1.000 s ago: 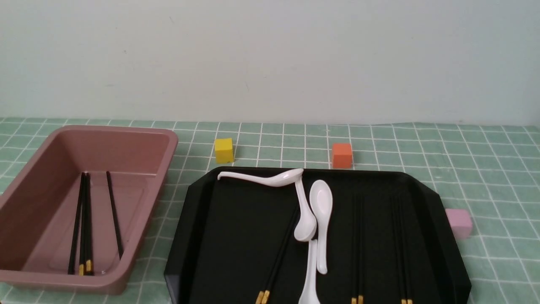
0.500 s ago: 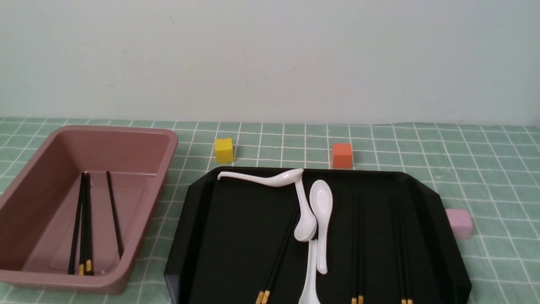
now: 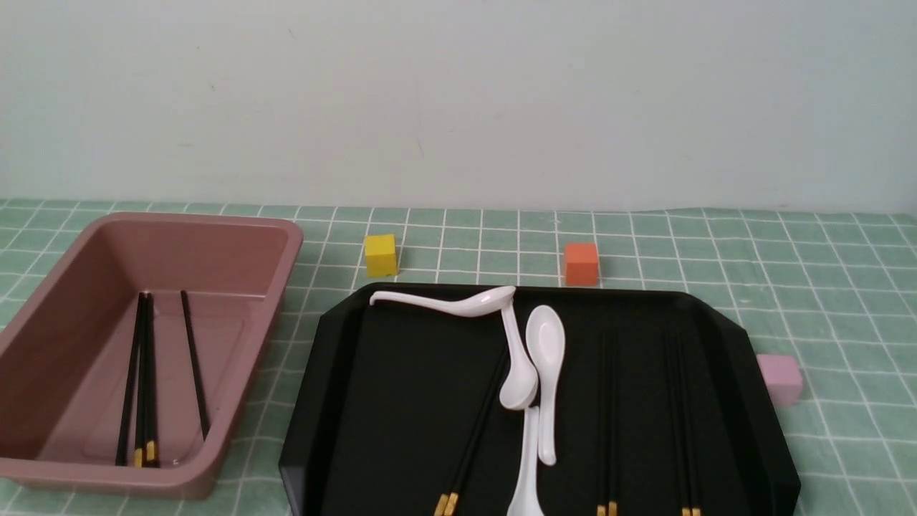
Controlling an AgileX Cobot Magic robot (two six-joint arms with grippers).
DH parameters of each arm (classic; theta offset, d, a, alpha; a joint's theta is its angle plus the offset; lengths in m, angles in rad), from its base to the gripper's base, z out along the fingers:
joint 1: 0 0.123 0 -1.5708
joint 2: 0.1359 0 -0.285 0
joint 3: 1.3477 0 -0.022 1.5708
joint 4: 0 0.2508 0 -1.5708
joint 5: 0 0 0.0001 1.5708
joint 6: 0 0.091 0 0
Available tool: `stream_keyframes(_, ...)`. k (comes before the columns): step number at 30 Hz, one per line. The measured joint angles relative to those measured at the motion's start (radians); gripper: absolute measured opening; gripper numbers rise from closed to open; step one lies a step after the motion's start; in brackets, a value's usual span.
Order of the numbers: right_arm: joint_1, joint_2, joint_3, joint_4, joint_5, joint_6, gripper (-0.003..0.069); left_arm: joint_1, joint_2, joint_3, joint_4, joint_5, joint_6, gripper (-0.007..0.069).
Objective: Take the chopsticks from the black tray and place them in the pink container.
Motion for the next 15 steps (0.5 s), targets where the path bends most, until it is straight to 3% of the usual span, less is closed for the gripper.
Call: stream_keyframes(15,0.000,0.000,0.000,0.000,0.000,0.000,0.0239,0.000,0.000,0.000,0.000,0.000,0.000,0.0029)
